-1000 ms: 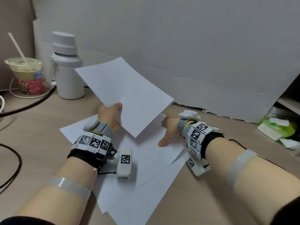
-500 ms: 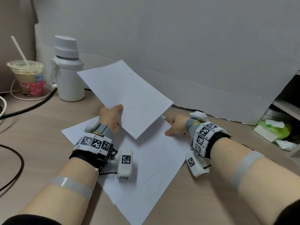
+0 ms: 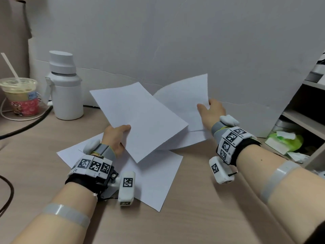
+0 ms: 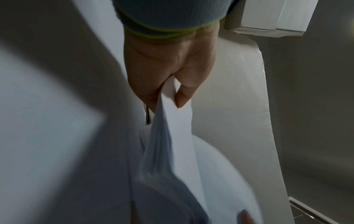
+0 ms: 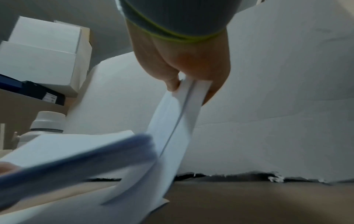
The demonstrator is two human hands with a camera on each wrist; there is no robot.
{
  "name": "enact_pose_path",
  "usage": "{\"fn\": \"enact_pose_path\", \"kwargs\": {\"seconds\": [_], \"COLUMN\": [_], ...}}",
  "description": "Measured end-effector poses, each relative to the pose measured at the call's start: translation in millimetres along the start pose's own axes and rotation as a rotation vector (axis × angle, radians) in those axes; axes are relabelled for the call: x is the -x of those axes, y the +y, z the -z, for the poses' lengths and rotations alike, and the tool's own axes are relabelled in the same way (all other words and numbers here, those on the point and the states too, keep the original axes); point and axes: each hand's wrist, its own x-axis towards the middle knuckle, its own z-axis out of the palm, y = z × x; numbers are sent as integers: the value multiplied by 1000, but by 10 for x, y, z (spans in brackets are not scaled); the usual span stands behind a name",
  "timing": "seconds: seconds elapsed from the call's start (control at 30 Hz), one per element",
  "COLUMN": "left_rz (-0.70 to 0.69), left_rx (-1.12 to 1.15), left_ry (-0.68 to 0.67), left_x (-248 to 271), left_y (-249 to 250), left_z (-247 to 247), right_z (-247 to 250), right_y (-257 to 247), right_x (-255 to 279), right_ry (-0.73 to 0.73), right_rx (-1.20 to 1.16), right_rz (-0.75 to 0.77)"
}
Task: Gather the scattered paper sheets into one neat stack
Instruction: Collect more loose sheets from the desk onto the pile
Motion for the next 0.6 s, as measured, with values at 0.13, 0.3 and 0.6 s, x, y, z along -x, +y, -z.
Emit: {"fn": "enact_pose_path", "kwargs": {"seconds": [0.13, 0.3, 0.6], "left_rz": [54, 121, 81], "left_rx": [-58, -96, -66], "left_ry": [-53, -102, -234], "left_x": [36, 35, 29], "left_y": [-39, -90, -82], "left_z": [-42, -54, -20], "right_z": [60, -30, -584], "right_y": [-262, -628, -385], "right_x": [16, 238, 611], "right_ry": [124, 71, -635], "right_rx": [-133, -254, 151], "right_rz": [209, 484, 587]}}
